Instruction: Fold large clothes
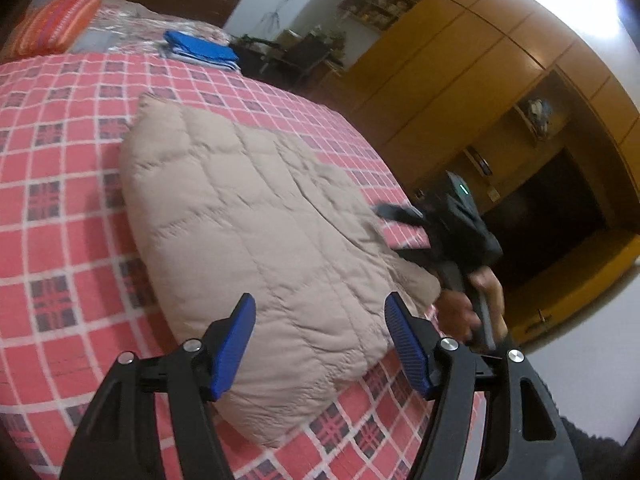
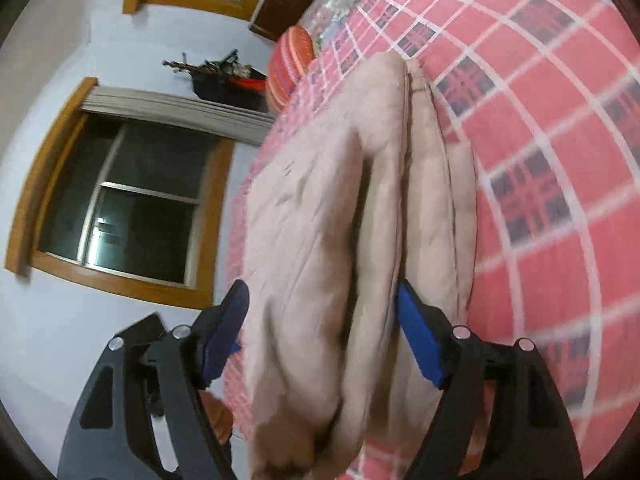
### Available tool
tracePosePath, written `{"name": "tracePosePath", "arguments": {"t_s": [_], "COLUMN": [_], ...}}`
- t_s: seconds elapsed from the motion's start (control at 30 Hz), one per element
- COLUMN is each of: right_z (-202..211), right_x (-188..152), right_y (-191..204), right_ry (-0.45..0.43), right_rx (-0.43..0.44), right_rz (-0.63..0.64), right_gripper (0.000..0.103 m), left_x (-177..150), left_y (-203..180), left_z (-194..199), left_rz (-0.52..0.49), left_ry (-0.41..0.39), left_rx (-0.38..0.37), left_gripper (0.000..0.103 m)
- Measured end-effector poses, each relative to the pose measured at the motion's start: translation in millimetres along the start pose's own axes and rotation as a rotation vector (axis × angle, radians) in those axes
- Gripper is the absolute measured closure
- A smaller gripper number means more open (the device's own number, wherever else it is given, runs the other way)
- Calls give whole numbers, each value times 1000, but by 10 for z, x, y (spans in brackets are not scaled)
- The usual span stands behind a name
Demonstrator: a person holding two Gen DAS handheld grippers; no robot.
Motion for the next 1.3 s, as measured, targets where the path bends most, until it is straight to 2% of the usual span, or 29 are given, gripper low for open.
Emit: {"name": "tracePosePath", "arguments": {"t_s": [0.03,0.07,0.1,0.17,0.27,0.4,0.6,0.77,0.87,0.97,1.03,1.13,1.23,1.3], "right_z": [-38,-84,-110,-151,-25,162,49,13,239,788,874,771,591,508], "right_x": [56,98,119,160,122,186,146,112,57,-176,-418,-796,-885,-894], "right_y": [-3,3,3,43,200,169,-239,-473,-355,119,434,774,627,466], "right_ry": [8,25,34,48,16,-50,-43,-38,-85,-262,-236,-143,-87,-76], "right_rx": [0,9,8,-27,-56,-11,44,55,1,-169,-149,-129,-165,-175], "right_rz": [-3,-6,-6,23,108,109,36,12,51,228,337,483,461,412], "right_gripper": [31,37,51,69,82,84,84,71,61,60,60,62,70,86], "left_x": [-3,2,2,-1,-37,-57,-39,21,-1,-39,-7,26,-22,-71], "left_y": [-17,-15,-18,-31,-73,-127,-344,-371,-192,-119,-178,-288,-316,-212], "left_z": [-22,-37,-63,-99,-75,-74,-129,-326,-488,-476,-361,-238,-275,-404], "left_rz": [-5,-8,-7,-8,-4,-8,-45,-52,9,41,42,27,-7,36], "left_ry": [7,14,19,27,28,28,40,66,99,90,54,21,43,87], "left_rx": [-8,-15,-20,-31,-53,-75,-122,-99,-81,-103,-137,-168,-131,-110], "left_gripper": [36,36,36,36,36,36,36,36,36,36,36,36,36,36]}}
Point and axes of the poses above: each gripper's, at about its wrist camera, not at the fingertips, and z roughly against the way its jaws point, y to its left, x to its top, the point moved 3 cm from there along -z, roughly the way its jaws point, and after that the axes turned 4 degrees about -x, right-handed, at the moved point
